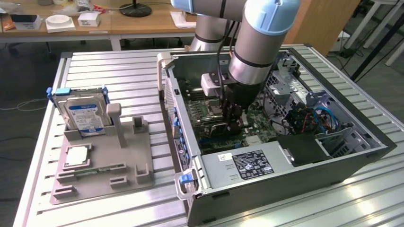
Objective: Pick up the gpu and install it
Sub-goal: 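Insert the gpu into the slot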
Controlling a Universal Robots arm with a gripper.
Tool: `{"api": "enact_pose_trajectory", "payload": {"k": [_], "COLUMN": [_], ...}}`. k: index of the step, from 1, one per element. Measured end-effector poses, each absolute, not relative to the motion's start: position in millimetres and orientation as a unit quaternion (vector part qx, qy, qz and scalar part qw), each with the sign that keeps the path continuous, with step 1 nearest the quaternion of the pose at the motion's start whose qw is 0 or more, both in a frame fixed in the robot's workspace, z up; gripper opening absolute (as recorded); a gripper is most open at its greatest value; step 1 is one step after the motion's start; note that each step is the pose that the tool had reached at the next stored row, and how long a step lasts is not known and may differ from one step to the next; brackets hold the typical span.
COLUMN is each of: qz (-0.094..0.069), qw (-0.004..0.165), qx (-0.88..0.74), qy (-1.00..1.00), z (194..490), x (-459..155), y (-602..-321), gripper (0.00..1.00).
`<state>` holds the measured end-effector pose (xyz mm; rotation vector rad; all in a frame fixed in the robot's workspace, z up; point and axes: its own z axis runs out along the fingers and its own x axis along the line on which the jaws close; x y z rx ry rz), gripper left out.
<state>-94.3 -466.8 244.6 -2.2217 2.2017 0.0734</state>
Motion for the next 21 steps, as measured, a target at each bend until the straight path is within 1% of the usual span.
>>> {"api": "enact_pose_trajectory", "payload": {"k": [7, 9, 10, 21], "qz": [0.023, 0.023, 0.023, 0.023], "qw": [0.006, 0.006, 0.006, 0.006], "qx": [-0.710, -0.710, -0.710, -0.710], "qy": [0.704, 0.704, 0.704, 0.704], "z": [244.7, 244.7, 244.7, 244.7], "x": [-94.3, -94.3, -94.3, -94.3], "y": [-466.8, -466.8, -466.8, -466.8], "gripper": [0.33, 0.31, 0.26, 0.27]}}
